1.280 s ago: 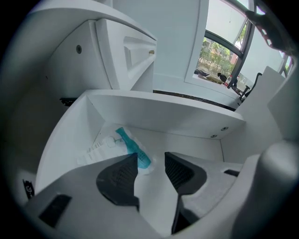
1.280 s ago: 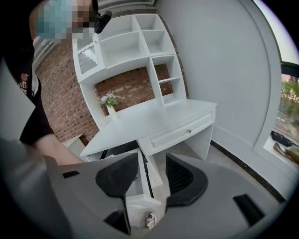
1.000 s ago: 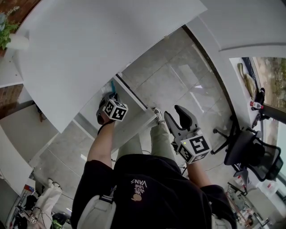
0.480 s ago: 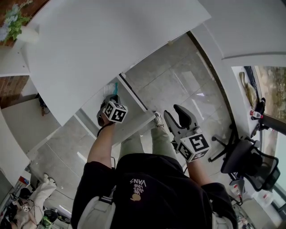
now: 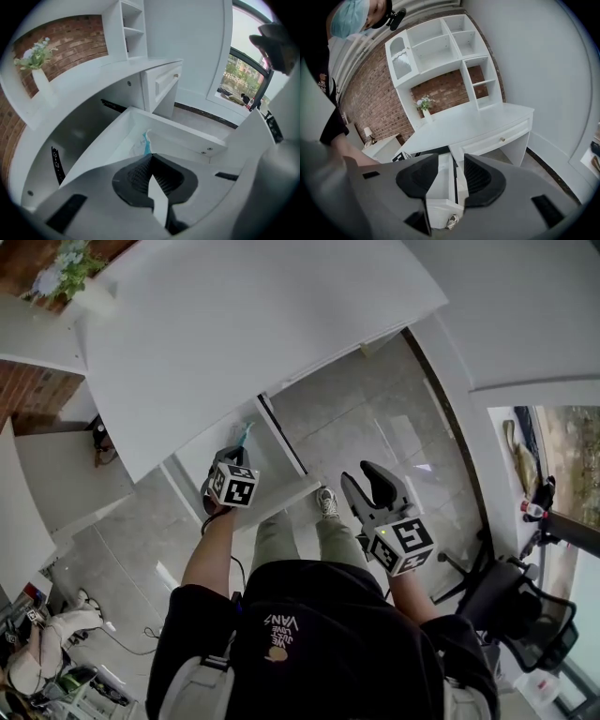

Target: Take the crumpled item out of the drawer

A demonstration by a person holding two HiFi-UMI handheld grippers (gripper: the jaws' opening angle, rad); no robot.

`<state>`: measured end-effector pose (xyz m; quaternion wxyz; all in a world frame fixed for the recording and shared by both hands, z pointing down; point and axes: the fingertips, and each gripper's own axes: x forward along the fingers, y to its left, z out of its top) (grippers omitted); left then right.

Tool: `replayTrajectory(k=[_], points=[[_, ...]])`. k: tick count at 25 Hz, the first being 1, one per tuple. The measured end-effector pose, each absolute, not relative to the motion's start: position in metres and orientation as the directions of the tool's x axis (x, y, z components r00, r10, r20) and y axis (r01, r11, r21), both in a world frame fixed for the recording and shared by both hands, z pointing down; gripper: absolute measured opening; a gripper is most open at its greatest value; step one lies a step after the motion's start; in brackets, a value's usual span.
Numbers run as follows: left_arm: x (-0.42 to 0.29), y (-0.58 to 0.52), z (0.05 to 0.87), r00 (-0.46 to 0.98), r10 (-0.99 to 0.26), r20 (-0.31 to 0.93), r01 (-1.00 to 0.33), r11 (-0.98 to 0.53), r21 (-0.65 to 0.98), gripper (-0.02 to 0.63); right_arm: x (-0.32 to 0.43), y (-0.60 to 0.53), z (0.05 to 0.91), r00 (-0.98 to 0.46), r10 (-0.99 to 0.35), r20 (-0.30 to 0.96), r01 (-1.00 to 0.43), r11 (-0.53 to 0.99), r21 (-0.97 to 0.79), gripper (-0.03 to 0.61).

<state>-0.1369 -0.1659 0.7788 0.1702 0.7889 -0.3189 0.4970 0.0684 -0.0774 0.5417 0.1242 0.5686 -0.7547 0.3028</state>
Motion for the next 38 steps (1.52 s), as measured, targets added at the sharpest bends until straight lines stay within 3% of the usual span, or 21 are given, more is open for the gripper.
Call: replayTrajectory(k=[11, 27, 38], points=[[-0.143, -0.162, 0.680, 0.371, -0.512, 0.775, -0.807, -0.590, -0.003, 0.005, 0.076, -0.073, 0.516, -0.386, -0.790, 0.477, -0.913, 0.255, -0.317, 0.167], [-0.162, -0.122, 0.530, 0.349, -0.743, 0.571, -0.900, -0.435, -0.016, 0.005, 0.070, -0.084, 0.484, -0.505, -0.769, 0.392, -0.860, 0.404, -0.313, 0.167], [-0.195, -0.087, 0.443, 0.261, -0.873, 0.411, -0.955, -0.296, -0.024, 0.005, 0.040, -0.092, 0.451, -0.611, -0.734, 0.296, -0.787, 0.524, -0.325, 0.158]])
